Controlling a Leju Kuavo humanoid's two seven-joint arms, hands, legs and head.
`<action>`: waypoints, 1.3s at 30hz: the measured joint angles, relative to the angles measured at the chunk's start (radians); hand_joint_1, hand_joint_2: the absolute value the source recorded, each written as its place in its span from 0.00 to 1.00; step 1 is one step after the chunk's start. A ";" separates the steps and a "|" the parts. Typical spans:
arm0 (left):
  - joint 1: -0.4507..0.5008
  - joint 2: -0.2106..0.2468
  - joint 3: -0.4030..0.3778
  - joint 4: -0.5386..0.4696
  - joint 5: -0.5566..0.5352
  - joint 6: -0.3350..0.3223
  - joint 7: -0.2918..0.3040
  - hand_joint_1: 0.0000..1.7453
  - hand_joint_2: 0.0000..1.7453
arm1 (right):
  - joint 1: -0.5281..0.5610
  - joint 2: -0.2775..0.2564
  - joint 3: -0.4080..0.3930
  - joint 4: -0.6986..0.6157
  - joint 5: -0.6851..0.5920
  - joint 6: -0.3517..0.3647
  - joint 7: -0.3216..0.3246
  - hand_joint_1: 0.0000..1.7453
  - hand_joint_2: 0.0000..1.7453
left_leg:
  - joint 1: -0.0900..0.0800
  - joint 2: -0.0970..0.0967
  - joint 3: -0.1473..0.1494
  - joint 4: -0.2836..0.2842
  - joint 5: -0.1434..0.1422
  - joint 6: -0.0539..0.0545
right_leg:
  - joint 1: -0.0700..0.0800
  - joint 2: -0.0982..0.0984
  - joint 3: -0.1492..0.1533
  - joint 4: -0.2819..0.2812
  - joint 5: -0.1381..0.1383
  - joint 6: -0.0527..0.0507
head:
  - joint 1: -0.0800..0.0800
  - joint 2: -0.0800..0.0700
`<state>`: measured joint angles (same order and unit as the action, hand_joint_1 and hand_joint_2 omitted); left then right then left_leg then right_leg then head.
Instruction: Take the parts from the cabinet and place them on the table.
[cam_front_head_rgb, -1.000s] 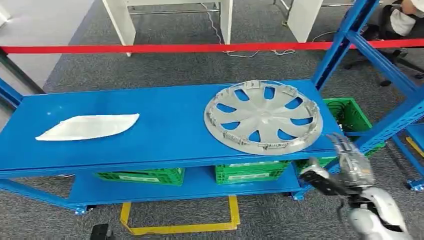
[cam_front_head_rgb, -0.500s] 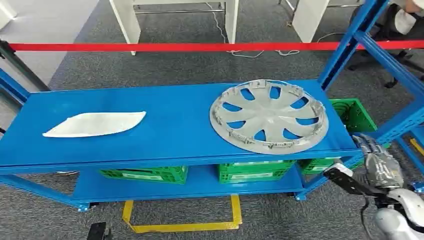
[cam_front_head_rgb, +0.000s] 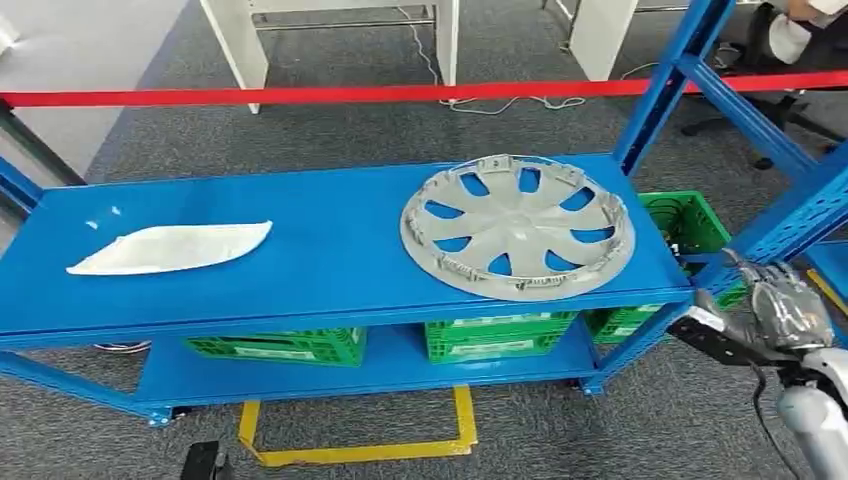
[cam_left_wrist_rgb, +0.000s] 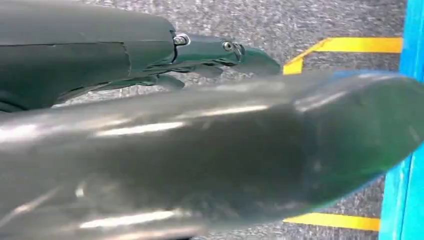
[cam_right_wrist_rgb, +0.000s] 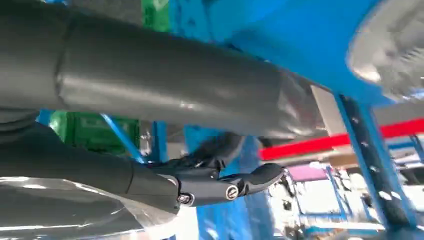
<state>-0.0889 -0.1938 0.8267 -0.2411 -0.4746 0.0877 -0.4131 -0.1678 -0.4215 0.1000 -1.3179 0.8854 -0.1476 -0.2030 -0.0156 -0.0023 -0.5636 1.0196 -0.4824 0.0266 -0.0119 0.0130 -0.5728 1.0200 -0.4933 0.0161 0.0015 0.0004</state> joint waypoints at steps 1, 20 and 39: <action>-0.002 -0.001 0.000 0.000 -0.001 -0.001 0.000 0.00 0.00 | -0.011 0.000 0.003 0.012 -0.002 0.000 0.000 0.00 0.00 | -0.002 0.000 -0.006 0.002 0.001 0.001 | -0.002 0.000 -0.003 -0.002 0.004 0.006 | 0.001 0.000; -0.007 -0.006 0.000 0.000 -0.010 0.002 0.006 0.00 0.00 | -0.126 0.004 0.139 0.074 0.008 0.002 -0.031 0.00 0.00 | 0.013 0.012 -0.047 0.045 -0.008 -0.037 | -0.019 -0.018 0.004 0.007 -0.010 0.006 | 0.005 0.000; -0.012 -0.012 -0.004 0.000 -0.036 -0.001 0.026 0.00 0.00 | -0.188 0.073 0.286 0.120 0.023 -0.006 -0.040 0.00 0.00 | 0.004 0.006 -0.020 -0.020 0.030 0.018 | -0.001 -0.017 -0.151 0.290 -0.137 0.031 | 0.011 0.000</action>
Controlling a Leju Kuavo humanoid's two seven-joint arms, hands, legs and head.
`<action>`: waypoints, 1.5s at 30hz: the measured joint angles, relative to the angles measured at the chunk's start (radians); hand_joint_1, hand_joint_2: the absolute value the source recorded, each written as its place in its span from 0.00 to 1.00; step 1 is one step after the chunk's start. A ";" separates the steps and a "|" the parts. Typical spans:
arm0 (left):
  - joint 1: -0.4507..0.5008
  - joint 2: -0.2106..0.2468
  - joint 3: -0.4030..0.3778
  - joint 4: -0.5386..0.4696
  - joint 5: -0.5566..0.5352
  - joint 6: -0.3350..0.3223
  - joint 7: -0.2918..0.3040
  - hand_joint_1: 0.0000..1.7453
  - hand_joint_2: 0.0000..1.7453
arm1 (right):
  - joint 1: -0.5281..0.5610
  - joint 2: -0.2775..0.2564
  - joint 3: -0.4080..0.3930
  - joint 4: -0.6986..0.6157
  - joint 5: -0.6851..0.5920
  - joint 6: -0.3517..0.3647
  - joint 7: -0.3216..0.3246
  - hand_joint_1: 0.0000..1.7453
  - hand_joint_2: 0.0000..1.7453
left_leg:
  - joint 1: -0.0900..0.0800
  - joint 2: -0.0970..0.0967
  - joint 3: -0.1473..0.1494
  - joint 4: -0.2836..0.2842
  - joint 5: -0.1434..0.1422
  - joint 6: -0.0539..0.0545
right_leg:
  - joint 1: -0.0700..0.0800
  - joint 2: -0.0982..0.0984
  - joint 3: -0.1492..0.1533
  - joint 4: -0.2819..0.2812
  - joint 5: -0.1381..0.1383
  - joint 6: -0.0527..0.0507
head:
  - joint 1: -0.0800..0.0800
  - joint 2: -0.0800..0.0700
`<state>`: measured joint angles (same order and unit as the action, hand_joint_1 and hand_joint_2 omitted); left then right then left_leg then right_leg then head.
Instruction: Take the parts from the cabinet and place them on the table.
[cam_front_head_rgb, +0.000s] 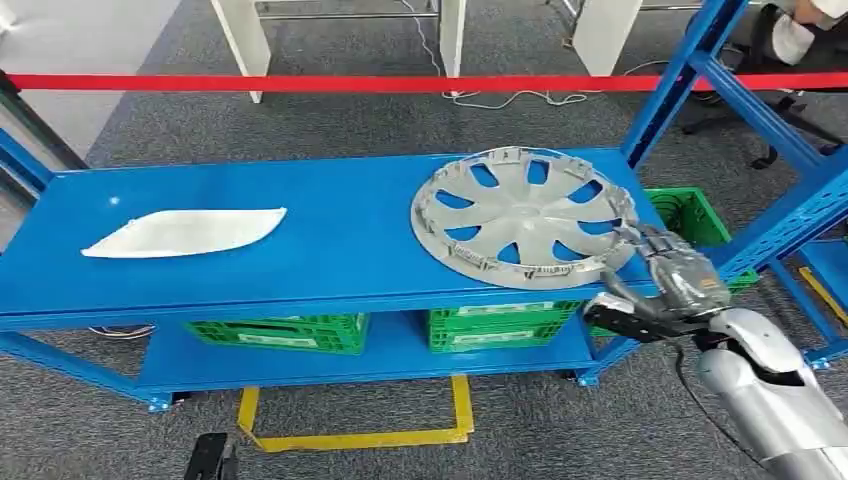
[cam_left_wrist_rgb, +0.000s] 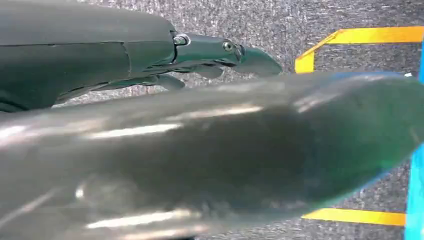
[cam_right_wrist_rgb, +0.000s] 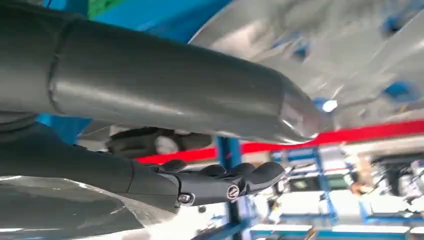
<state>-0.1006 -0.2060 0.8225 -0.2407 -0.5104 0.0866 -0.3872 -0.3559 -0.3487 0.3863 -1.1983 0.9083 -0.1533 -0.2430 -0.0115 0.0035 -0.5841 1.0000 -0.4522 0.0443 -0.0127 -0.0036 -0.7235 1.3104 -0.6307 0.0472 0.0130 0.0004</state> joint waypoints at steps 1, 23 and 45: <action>0.000 -0.002 -0.001 0.000 -0.002 0.000 0.003 0.00 0.00 | -0.004 0.007 0.013 0.009 0.000 0.000 -0.001 0.00 0.00 | 0.000 -0.001 0.000 0.000 0.000 0.000 | 0.000 0.000 -0.008 0.009 0.013 0.001 | 0.000 0.000; -0.011 -0.006 -0.015 0.000 -0.018 -0.004 0.018 0.00 0.00 | -0.218 0.062 0.137 0.179 -0.021 0.048 0.001 0.00 0.00 | 0.007 -0.007 -0.027 0.027 -0.001 -0.040 | -0.002 0.005 0.135 -0.295 0.146 -0.024 | -0.008 0.000; -0.017 -0.005 -0.024 0.000 -0.019 -0.006 0.028 0.00 0.00 | -0.449 0.058 0.231 0.425 0.004 0.112 0.033 0.00 0.00 | 0.011 -0.008 -0.134 0.261 -0.121 -0.057 | -0.007 0.001 0.131 -0.299 0.157 -0.043 | -0.012 0.000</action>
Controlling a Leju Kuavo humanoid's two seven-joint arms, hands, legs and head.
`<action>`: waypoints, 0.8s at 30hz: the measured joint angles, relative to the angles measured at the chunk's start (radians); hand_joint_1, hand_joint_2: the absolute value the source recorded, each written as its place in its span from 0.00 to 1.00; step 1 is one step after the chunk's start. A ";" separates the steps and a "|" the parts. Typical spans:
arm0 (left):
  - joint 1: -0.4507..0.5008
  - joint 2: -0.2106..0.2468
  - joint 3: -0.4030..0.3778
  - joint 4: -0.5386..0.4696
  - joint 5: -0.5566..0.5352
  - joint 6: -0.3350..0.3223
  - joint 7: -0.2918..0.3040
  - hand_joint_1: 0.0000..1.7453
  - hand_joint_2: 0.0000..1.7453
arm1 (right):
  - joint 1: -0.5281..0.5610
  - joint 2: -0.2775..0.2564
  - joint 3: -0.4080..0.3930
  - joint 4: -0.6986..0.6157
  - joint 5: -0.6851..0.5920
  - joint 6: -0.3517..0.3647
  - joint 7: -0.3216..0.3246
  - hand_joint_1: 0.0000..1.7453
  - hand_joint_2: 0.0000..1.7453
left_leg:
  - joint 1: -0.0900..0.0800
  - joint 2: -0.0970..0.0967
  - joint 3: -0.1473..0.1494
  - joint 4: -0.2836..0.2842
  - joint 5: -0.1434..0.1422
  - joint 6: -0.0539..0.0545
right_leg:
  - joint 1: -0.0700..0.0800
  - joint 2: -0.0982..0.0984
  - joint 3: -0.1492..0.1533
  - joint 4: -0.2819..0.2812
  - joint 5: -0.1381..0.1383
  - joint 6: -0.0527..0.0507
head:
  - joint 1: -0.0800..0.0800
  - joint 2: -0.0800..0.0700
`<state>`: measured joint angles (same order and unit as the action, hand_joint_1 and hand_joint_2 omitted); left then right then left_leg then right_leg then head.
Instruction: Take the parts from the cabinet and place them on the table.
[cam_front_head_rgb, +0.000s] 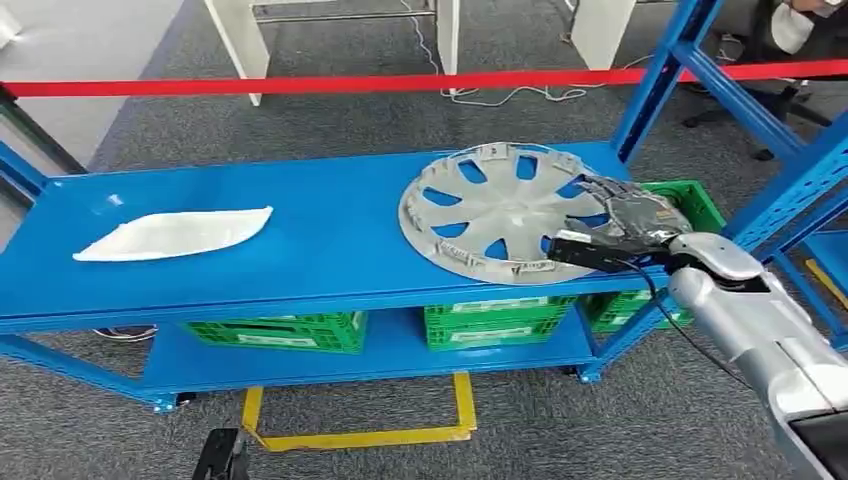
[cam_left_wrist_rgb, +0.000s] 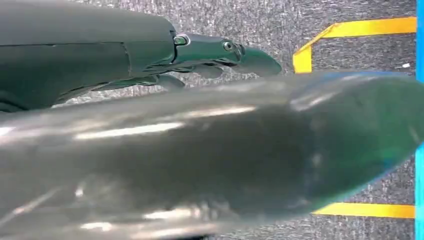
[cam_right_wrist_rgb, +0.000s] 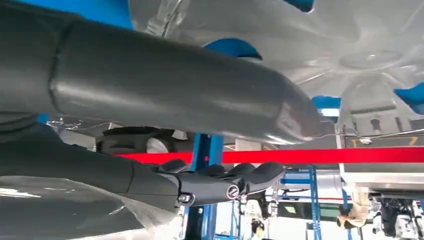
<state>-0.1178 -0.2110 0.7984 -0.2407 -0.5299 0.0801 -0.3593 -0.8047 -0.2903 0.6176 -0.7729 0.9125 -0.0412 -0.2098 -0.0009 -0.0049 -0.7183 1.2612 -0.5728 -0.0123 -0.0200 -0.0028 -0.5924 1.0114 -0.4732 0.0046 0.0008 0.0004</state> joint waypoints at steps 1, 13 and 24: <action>0.002 0.000 0.000 0.000 0.000 0.000 0.000 0.00 0.00 | 0.000 0.000 0.003 0.007 0.000 0.002 0.000 0.00 0.00 | 0.003 0.000 -0.033 0.069 -0.017 -0.003 | 0.000 -0.001 0.000 0.000 0.000 0.000 | 0.000 0.000; -0.003 0.000 -0.001 0.000 -0.003 0.003 0.001 0.00 0.00 | 0.012 0.041 0.016 0.024 -0.064 -0.031 -0.002 0.00 1.00 | 0.005 0.001 0.101 -0.248 0.138 0.040 | 0.000 0.002 -0.034 0.060 -0.052 0.037 | 0.003 0.000; -0.004 -0.005 -0.003 0.000 -0.003 0.007 0.004 0.00 0.00 | 0.021 0.156 0.040 -0.038 -0.063 -0.011 0.056 0.00 1.00 | -0.004 -0.005 0.092 -0.235 0.138 0.025 | 0.008 0.004 -0.013 0.011 -0.003 0.019 | 0.002 0.000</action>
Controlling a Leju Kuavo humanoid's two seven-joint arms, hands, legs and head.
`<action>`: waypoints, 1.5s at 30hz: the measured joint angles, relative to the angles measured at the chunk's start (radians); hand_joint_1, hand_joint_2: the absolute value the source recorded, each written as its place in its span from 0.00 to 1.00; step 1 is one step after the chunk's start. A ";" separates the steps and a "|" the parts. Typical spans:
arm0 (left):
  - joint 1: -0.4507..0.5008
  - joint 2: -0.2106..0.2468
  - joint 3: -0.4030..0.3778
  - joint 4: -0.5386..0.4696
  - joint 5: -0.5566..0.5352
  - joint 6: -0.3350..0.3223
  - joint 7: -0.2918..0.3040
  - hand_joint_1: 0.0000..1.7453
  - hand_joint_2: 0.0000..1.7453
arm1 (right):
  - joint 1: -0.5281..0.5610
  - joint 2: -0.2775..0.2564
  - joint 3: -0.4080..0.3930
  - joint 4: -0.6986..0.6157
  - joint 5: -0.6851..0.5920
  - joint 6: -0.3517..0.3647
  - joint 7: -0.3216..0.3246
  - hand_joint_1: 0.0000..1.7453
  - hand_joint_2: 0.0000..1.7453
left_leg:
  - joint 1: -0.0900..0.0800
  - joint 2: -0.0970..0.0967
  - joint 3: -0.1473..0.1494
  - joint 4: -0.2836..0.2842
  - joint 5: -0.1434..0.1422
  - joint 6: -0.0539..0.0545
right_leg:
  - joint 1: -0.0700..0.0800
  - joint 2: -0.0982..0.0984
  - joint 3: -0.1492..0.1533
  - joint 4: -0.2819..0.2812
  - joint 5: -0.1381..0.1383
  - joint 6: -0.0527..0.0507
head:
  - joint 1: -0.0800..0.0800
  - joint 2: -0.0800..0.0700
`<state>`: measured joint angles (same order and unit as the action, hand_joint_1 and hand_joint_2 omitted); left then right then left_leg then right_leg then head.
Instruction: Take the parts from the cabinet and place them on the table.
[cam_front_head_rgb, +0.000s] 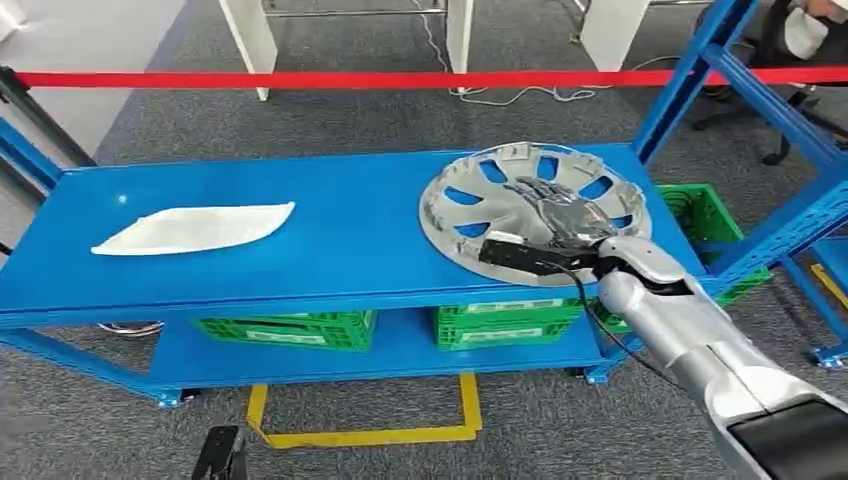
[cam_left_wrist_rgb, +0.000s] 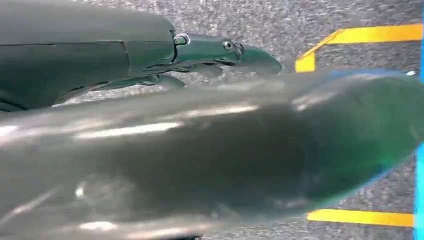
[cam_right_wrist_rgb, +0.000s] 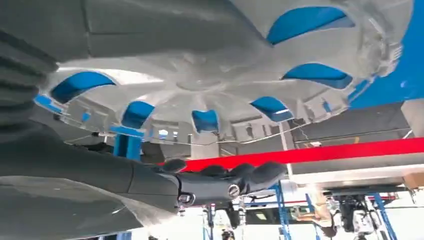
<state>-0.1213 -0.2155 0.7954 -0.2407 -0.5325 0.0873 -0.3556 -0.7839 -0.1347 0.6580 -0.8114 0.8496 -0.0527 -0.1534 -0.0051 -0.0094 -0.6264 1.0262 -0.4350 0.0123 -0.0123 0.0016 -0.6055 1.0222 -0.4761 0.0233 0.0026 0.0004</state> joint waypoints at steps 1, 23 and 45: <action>0.001 -0.001 0.000 0.000 0.000 0.002 0.000 0.00 0.00 | 0.001 0.008 0.003 -0.002 -0.003 -0.002 0.007 0.00 1.00 | 0.002 0.001 0.001 -0.003 0.002 -0.004 | 0.001 0.001 -0.001 0.002 0.001 -0.003 | 0.001 0.000; 0.002 -0.008 -0.001 0.000 0.004 0.018 0.013 0.00 0.00 | 0.077 0.126 0.027 -0.001 0.007 -0.098 0.096 0.00 1.00 | 0.011 0.004 0.015 -0.012 -0.006 0.012 | -0.003 0.000 -0.146 0.297 -0.133 0.013 | 0.003 0.000; 0.008 -0.010 0.001 0.000 0.018 0.023 0.014 0.00 0.00 | 0.113 0.158 0.016 0.099 0.101 -0.190 0.190 0.00 1.00 | 0.006 0.006 0.019 -0.007 -0.013 -0.020 | 0.003 0.006 0.005 -0.003 0.001 -0.016 | -0.003 0.000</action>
<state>-0.1133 -0.2258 0.7965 -0.2407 -0.5150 0.1099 -0.3414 -0.6704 0.0229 0.6737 -0.7126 0.9502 -0.2422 0.0366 0.0011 -0.0036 -0.6069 1.0193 -0.4482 -0.0075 -0.0092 0.0072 -0.6001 1.0192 -0.4746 0.0072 0.0000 0.0004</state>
